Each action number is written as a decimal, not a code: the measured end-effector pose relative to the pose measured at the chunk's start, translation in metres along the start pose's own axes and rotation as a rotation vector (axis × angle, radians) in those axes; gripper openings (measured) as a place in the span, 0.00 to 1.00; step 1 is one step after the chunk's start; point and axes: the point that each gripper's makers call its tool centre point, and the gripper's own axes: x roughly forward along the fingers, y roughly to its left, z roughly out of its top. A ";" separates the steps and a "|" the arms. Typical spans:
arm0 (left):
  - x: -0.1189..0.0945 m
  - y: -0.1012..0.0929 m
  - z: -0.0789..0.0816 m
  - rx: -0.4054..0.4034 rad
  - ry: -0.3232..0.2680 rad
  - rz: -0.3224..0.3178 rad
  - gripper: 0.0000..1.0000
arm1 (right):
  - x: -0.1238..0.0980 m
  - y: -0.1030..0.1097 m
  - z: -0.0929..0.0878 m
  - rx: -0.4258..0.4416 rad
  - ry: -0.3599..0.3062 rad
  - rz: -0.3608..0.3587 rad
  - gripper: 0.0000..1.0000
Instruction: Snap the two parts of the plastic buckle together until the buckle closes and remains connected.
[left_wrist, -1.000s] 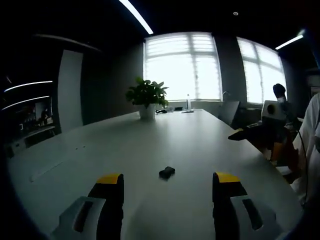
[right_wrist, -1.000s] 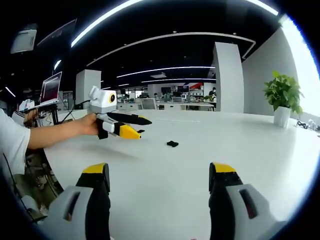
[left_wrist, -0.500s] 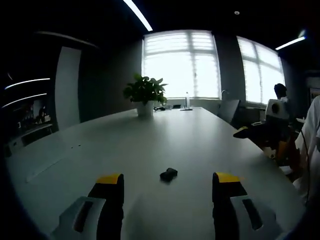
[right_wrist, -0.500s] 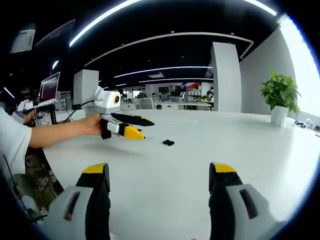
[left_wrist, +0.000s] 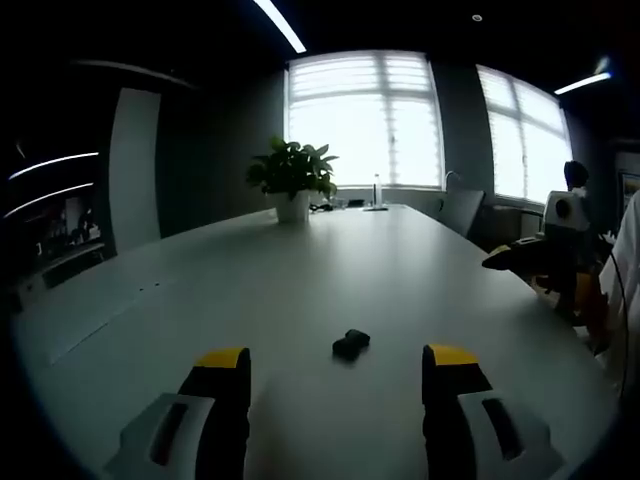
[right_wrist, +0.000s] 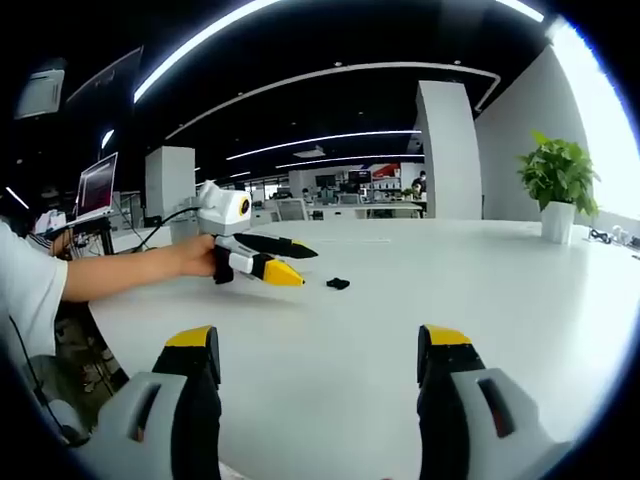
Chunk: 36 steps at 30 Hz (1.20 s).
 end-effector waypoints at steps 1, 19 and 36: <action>0.001 0.001 0.001 -0.001 0.000 -0.001 0.71 | 0.000 0.001 0.001 -0.003 -0.002 0.000 0.80; 0.019 -0.001 -0.002 -0.003 0.042 -0.033 0.69 | -0.006 -0.003 0.000 -0.003 -0.005 -0.017 0.80; 0.029 -0.008 -0.014 -0.005 0.121 -0.058 0.62 | -0.007 -0.006 -0.005 0.010 -0.002 -0.028 0.80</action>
